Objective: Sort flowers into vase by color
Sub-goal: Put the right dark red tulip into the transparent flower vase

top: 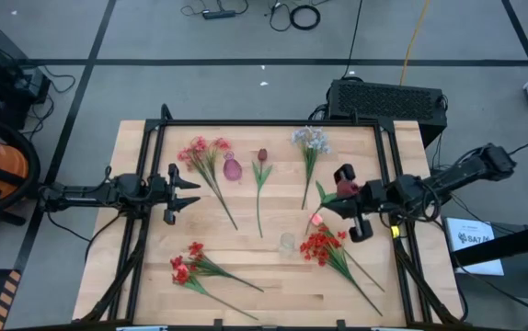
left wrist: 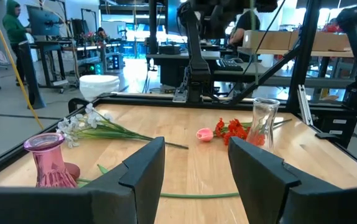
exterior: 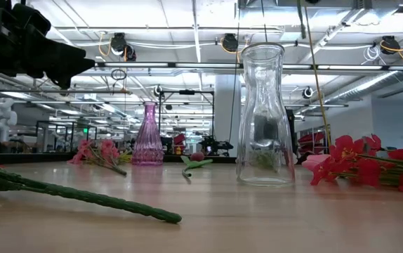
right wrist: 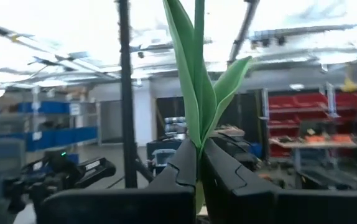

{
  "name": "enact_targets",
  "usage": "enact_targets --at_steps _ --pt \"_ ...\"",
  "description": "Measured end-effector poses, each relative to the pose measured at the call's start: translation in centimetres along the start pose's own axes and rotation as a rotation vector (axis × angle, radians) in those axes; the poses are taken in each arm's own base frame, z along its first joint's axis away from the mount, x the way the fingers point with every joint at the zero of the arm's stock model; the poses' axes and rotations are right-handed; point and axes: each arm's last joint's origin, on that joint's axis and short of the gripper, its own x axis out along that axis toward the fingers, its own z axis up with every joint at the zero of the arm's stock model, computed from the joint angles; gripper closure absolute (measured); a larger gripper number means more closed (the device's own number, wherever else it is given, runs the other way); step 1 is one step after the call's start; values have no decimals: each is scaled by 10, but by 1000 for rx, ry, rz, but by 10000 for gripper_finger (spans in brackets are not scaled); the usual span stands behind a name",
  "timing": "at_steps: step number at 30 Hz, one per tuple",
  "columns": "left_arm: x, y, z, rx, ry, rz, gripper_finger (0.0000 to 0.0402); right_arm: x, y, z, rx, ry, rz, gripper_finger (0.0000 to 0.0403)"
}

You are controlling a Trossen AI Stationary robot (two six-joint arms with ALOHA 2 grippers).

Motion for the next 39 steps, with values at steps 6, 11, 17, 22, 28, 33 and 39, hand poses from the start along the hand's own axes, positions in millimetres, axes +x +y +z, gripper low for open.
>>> enact_targets --at_steps 6,11,17,22,28,33,39 --pt "0 0 0 0 0 0 217 18 3 -13 -37 50 32 402" --pt "0 0 0 0 0 0 217 27 5 -15 -29 -22 32 402" --pt "0 0 0 0 0 0 217 31 5 -27 -28 7 33 402" --pt "0 0 0 0 0 0 217 34 6 -38 -30 48 34 402" --pt "0 0 0 0 0 0 217 36 6 -48 -34 85 34 402" --pt "0 0 0 0 0 0 217 38 6 -58 -35 125 31 401" --pt "0 0 0 0 0 0 217 38 7 -72 14 201 26 395"
